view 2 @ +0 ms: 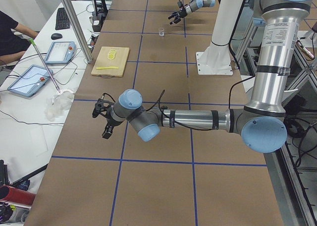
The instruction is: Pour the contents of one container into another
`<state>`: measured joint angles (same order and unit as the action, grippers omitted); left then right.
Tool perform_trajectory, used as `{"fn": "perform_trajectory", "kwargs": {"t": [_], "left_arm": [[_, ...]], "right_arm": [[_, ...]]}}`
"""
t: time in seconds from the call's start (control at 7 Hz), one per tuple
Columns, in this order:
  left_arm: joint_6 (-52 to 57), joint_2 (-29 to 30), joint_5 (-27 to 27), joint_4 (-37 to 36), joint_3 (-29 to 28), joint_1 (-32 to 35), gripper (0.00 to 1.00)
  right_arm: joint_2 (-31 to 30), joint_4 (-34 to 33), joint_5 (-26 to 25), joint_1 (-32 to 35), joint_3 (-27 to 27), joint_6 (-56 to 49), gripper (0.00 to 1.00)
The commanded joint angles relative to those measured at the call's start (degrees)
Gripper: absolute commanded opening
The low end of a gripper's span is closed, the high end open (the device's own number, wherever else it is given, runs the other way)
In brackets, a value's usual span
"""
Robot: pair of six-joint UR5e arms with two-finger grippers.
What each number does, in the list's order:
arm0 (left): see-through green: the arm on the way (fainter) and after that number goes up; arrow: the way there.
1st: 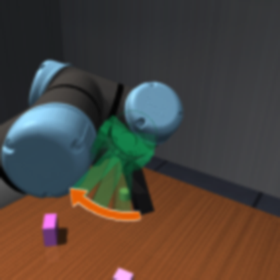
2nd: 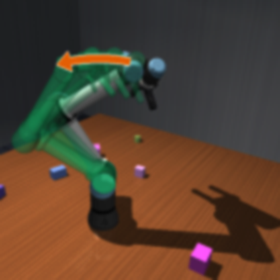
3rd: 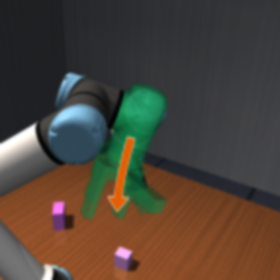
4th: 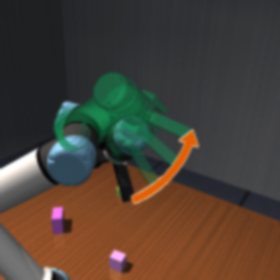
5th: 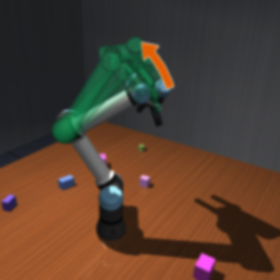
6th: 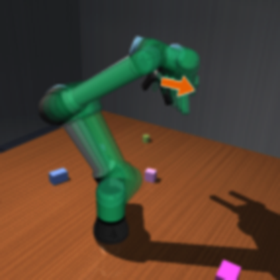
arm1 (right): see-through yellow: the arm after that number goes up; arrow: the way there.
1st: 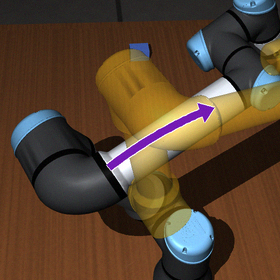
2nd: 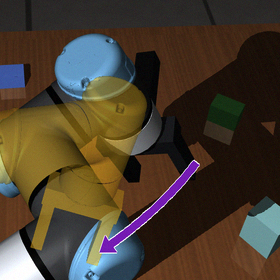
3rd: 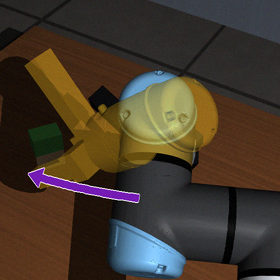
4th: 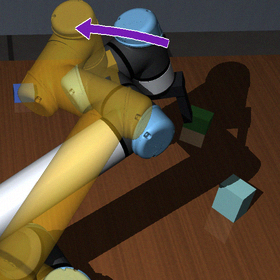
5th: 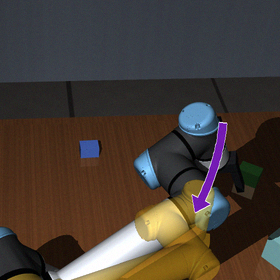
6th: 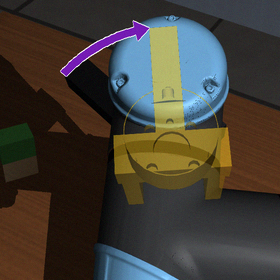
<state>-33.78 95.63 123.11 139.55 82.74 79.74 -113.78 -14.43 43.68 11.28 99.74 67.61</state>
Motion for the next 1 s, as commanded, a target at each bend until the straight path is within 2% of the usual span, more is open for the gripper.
{"fn": "perform_trajectory", "kwargs": {"t": [0.0,0.14,0.29,0.43,0.57,0.71,0.86], "left_arm": [[0.12,0.08,0.11,-2.16,0.14,-0.11,1.00],[3.60,0.51,0.54,-5.39,0.32,0.07,1.00],[9.73,0.95,3.59,-11.17,0.32,1.20,1.00],[15.45,1.48,5.71,-17.23,0.76,3.21,1.00],[19.94,1.66,7.04,-26.16,2.67,3.75,1.00],[25.47,1.57,7.31,-35.65,5.83,4.46,1.00],[33.88,0.79,7.40,-42.01,8.03,6.20,1.00]], "right_arm": [[2.14,-0.07,20.37,18.16,0.28,-9.55,1.00],[4.16,-2.69,33.79,28.87,0.02,-13.70,1.00],[7.22,-8.02,47.67,39.85,-0.07,-18.87,1.00],[10.30,-16.51,60.86,50.75,0.02,-26.58,1.00],[12.77,-26.52,71.09,59.82,-0.07,-37.53,1.00],[13.31,-36.97,77.02,65.92,0.10,-50.26,1.00],[13.67,-46.30,81.86,69.63,-0.07,-61.09,1.00]]}}
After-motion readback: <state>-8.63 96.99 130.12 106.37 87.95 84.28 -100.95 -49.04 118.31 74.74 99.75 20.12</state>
